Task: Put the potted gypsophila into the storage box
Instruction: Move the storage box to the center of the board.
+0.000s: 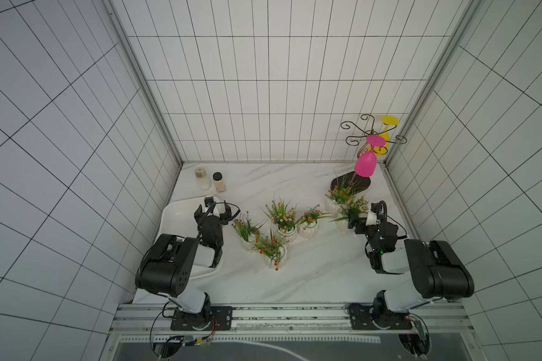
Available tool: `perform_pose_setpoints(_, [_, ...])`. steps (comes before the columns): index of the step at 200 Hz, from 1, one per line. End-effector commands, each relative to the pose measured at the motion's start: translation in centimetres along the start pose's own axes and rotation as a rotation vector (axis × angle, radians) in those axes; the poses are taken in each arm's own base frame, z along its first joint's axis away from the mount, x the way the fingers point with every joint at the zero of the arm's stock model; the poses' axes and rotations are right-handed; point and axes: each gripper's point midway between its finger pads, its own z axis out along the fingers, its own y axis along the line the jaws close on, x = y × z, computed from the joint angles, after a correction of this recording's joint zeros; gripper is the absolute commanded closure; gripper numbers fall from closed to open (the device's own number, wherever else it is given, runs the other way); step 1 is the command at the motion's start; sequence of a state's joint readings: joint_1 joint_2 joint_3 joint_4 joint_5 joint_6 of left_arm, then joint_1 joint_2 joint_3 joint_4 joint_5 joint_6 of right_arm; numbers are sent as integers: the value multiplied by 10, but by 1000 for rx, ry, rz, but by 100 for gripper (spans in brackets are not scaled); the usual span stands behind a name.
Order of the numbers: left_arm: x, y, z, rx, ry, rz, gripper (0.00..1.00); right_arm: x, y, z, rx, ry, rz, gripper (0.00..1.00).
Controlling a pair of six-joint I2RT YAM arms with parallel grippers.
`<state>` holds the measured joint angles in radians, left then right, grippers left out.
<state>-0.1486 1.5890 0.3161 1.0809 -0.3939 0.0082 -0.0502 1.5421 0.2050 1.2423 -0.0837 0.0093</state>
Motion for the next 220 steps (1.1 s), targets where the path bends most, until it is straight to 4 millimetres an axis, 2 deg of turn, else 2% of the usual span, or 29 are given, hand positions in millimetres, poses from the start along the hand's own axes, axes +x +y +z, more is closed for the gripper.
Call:
perform_pose_setpoints(1, [-5,1,4,-10,-18,0,3,-21,-11,11,41,-52,-26,1])
perform_pose_setpoints(220, [-4,1,5,3,-7,-4,3,-22,-11,11,40,-55,-24,2])
